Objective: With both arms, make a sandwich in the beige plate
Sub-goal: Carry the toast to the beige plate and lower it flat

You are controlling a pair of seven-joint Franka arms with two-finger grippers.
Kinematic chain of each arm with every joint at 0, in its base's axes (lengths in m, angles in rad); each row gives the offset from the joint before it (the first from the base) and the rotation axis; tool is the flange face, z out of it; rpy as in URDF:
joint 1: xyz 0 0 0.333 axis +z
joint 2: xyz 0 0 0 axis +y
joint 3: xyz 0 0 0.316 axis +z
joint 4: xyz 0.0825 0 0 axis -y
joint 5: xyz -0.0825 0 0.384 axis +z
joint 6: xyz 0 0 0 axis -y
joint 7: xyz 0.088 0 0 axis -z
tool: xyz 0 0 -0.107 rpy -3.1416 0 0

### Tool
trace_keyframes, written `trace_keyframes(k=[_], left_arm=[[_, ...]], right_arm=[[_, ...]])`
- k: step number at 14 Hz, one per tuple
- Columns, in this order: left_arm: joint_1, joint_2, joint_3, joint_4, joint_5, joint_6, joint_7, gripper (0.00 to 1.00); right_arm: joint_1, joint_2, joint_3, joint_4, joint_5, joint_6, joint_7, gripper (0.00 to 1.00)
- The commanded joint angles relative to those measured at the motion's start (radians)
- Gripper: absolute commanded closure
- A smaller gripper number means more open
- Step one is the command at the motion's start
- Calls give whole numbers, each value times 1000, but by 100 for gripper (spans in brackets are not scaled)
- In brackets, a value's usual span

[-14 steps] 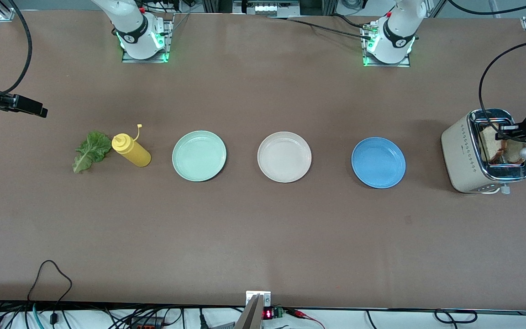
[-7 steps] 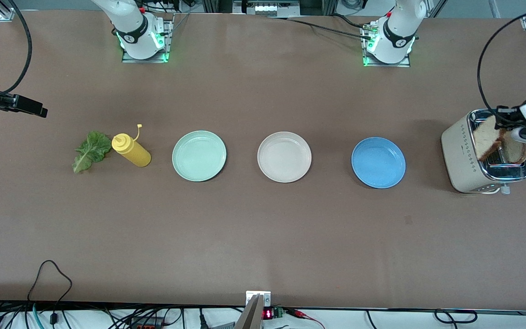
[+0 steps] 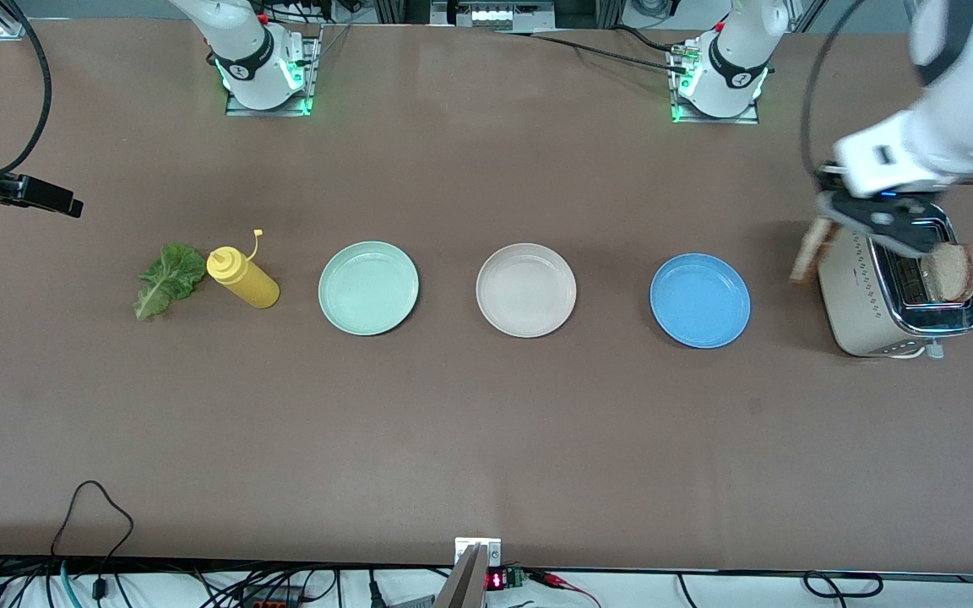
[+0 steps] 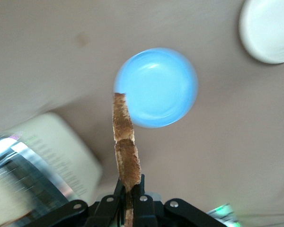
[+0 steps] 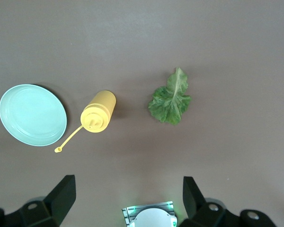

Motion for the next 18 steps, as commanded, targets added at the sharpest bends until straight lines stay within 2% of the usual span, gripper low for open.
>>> trace_keyframes(k=[1,3,8,10,12,15,18], left_arm=[[2,38,-106,8,-135,37,-138,100],[-3,66,-157,-9,-225,92,-239,100],[-61,237,-157,-41,-587,235,-257,100],[-84,320,-159,-32,-682,289,-251,100],[-156,379,-151,-38,-799,365,-260,100],[-187,443,-149,-59,-822,459,-260,100],[-182,492,-134,-53,-836,474,-247,100]], right_arm=[[-12,11,3,24,17,-15,1,0],[-12,14,3,24,17,-9,10,0],[-12,26,3,26,18,22,11,0],[-6,34,6,26,20,59,10,0],[3,48,10,27,17,50,1,0],[-1,82,10,27,18,48,1,0],[-2,105,10,27,18,49,-1,0]])
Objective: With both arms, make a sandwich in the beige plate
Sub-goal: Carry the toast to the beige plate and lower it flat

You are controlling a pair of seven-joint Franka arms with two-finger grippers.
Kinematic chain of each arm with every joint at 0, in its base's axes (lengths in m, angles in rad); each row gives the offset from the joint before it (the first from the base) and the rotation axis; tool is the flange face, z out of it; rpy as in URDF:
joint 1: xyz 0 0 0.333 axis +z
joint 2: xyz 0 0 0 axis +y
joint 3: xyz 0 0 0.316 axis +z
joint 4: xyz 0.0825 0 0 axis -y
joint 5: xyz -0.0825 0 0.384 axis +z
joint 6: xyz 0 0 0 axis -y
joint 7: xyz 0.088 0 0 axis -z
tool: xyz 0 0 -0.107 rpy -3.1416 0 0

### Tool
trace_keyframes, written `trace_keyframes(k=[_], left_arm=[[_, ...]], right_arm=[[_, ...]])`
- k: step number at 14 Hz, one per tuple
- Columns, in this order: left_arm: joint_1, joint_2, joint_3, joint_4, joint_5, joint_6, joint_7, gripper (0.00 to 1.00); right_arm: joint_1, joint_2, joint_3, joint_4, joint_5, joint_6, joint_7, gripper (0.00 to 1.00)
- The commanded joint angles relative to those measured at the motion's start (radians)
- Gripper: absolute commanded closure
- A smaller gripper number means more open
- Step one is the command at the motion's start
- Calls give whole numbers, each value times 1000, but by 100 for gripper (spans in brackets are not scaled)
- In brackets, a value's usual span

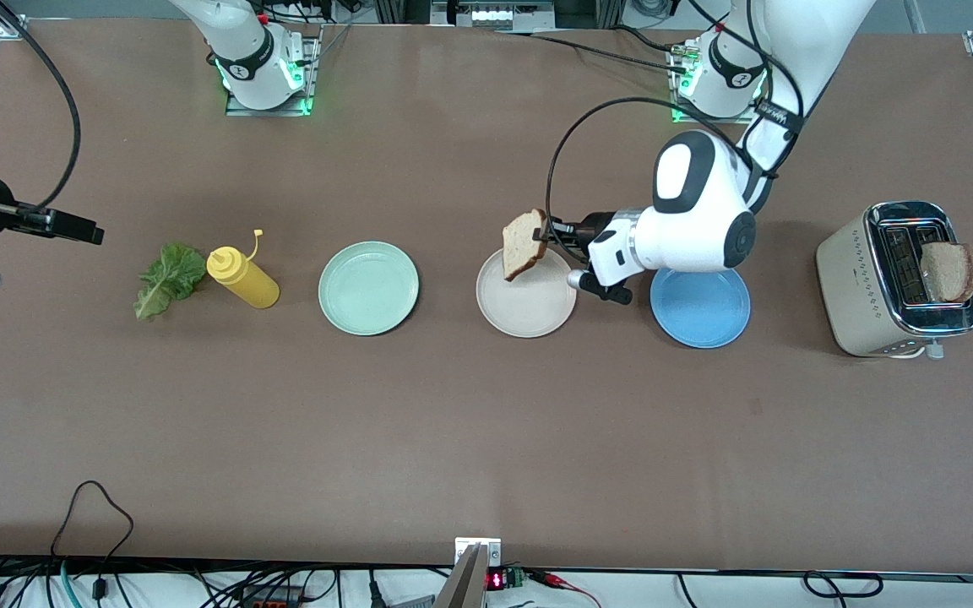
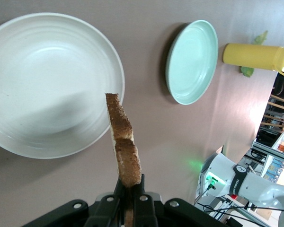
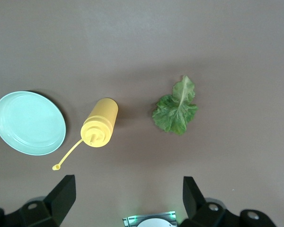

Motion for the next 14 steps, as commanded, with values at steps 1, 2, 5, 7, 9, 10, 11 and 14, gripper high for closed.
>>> trace_keyframes(k=[1,2,5,7,9,10,11,14], left_arm=[[5,42,21,8,-78,25,34,100],[5,60,22,10,-138,49,101,100],[4,86,44,11,-298,53,204,100],[4,88,45,16,-301,54,206,100],[4,105,62,16,-300,54,243,100],[4,118,62,16,-301,54,272,100],[5,128,62,16,-303,54,286,100],[6,157,65,16,-303,56,330,100]], right_arm=[[-5,18,2,27,14,-12,-2,0],[-5,18,2,25,14,-12,-8,0],[-5,18,0,11,14,-38,-2,0],[1,15,2,11,14,-53,4,0],[5,7,2,13,14,-93,-2,0],[5,5,3,11,15,-99,-4,0],[10,7,5,10,15,-99,-2,0],[13,13,6,-24,15,-93,-4,0]])
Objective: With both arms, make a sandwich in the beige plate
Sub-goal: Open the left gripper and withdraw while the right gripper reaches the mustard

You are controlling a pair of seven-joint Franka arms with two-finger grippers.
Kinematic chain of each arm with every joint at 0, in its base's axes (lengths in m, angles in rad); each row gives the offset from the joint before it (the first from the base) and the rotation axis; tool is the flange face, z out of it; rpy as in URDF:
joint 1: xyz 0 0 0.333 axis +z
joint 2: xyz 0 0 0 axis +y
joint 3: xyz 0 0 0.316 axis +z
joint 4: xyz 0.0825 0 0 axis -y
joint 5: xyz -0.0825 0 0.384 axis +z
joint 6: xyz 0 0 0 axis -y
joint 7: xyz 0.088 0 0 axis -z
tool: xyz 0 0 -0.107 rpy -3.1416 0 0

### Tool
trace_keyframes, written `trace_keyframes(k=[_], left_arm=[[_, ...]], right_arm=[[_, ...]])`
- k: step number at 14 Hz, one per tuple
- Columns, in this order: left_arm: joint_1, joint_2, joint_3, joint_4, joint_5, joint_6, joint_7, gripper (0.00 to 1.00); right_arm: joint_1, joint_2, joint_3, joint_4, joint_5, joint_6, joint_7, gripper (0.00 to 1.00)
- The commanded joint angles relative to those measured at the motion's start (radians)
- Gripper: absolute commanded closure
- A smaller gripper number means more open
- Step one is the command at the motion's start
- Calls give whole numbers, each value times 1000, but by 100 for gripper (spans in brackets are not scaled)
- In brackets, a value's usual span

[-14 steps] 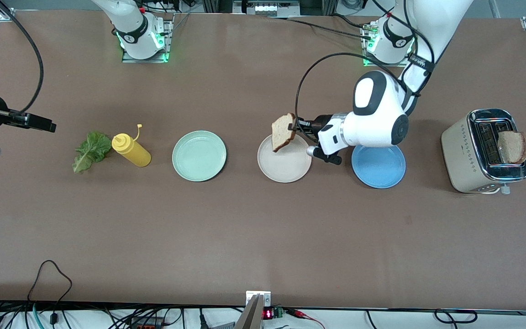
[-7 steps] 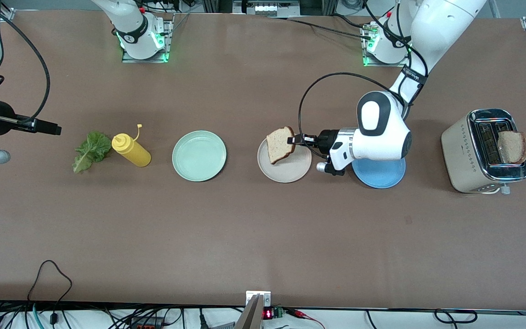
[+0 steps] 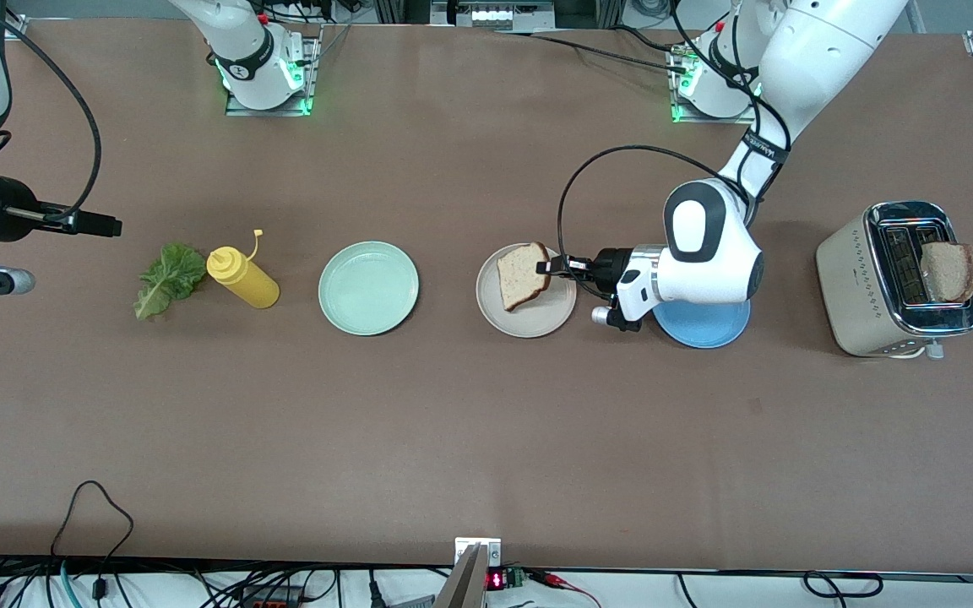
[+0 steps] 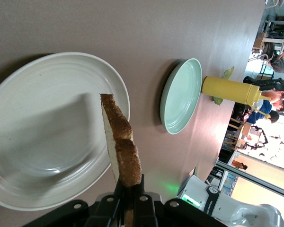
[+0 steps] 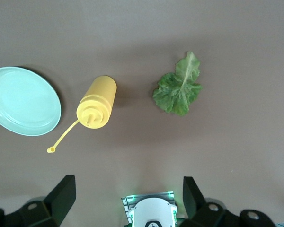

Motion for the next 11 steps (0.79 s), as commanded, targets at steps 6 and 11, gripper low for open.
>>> trace_keyframes(k=[6,11], left_arm=[[-6,58,2,13,-64,2,96,100],[-15,104,3,14,-111,4,182,98]], right_arm=[[52,15,6,-22,19,6,-2,0],[17,-54,6,-123,72,64,-25,0]])
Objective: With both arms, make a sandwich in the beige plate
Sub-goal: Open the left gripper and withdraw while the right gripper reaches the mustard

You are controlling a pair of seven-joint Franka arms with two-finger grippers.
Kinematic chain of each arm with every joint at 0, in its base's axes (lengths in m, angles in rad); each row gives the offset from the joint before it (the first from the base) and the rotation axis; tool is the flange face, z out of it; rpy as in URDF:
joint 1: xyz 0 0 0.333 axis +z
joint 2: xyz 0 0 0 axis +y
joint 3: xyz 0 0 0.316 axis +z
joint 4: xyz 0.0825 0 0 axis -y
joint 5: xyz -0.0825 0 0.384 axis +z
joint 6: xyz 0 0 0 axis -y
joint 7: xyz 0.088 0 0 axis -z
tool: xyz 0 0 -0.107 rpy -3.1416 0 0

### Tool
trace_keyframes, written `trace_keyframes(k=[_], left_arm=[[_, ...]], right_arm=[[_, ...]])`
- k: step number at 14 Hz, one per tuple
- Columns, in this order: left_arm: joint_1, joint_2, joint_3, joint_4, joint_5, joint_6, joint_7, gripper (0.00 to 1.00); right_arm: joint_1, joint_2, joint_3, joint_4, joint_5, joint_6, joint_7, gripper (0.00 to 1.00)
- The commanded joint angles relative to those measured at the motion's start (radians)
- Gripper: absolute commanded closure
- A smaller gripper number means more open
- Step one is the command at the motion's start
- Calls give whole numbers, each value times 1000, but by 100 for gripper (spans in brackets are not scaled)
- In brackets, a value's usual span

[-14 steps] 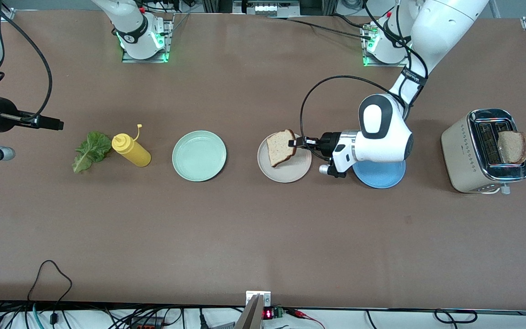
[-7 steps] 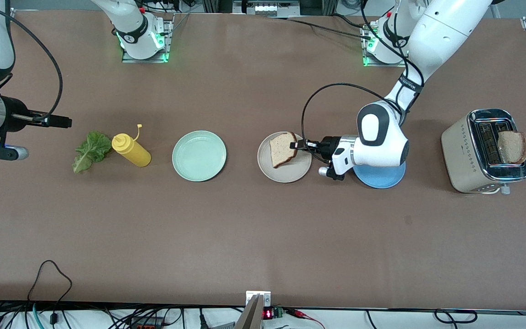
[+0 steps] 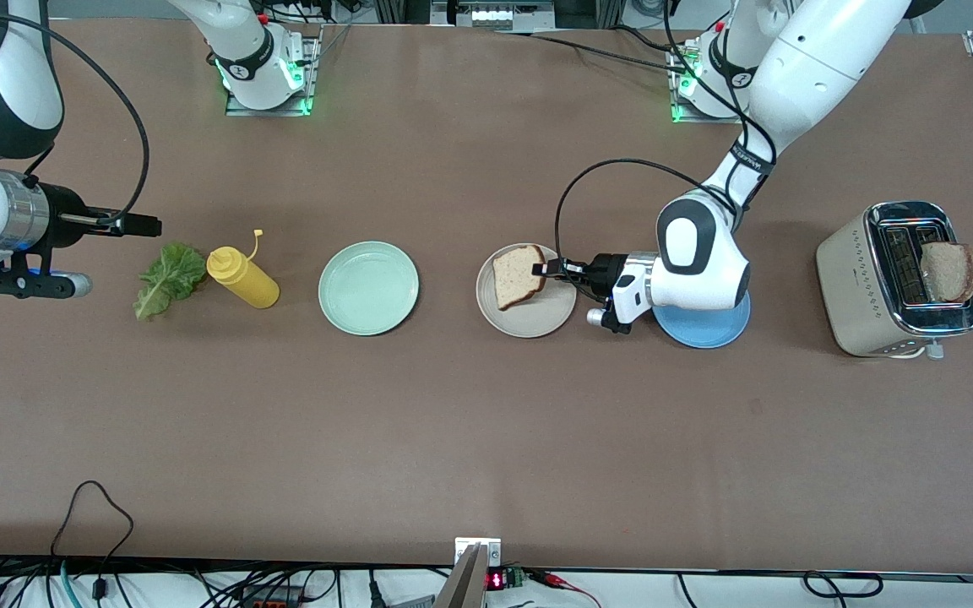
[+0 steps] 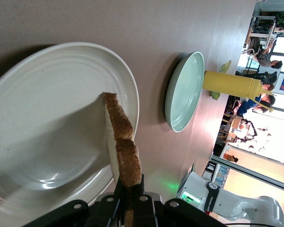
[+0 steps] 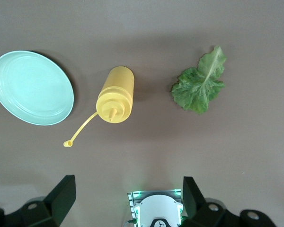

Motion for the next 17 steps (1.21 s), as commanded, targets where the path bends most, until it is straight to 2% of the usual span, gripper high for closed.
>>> trace_keyframes(k=[1,2,3,4,5,8,11,14,17], left_arm=[[-22,22,2,14,-33,3,47,94],[-24,24,2,14,-33,3,45,84],[-25,27,2,14,-31,3,41,44],[-25,25,2,14,-31,3,32,12],[-24,18,2,14,-28,3,31,0],[-21,-4,12,16,-21,2,44,0],[-13,-37,41,11,-13,0,45,0],[-10,-44,72,7,-4,-4,45,0],[4,-102,101,-32,33,-26,36,0]], right_arm=[[-46,-74,2,-106,42,70,-56,0],[-66,-97,2,-137,48,96,-137,0],[-72,-129,2,-184,50,121,-221,0],[-77,-174,2,-253,51,167,-290,0],[-92,-211,2,-313,51,214,-333,0],[-118,-275,2,-445,51,320,-584,0],[-161,-298,2,-513,56,365,-851,0],[-240,-300,2,-614,170,464,-1156,0],[-274,-292,2,-677,205,559,-1417,0]])
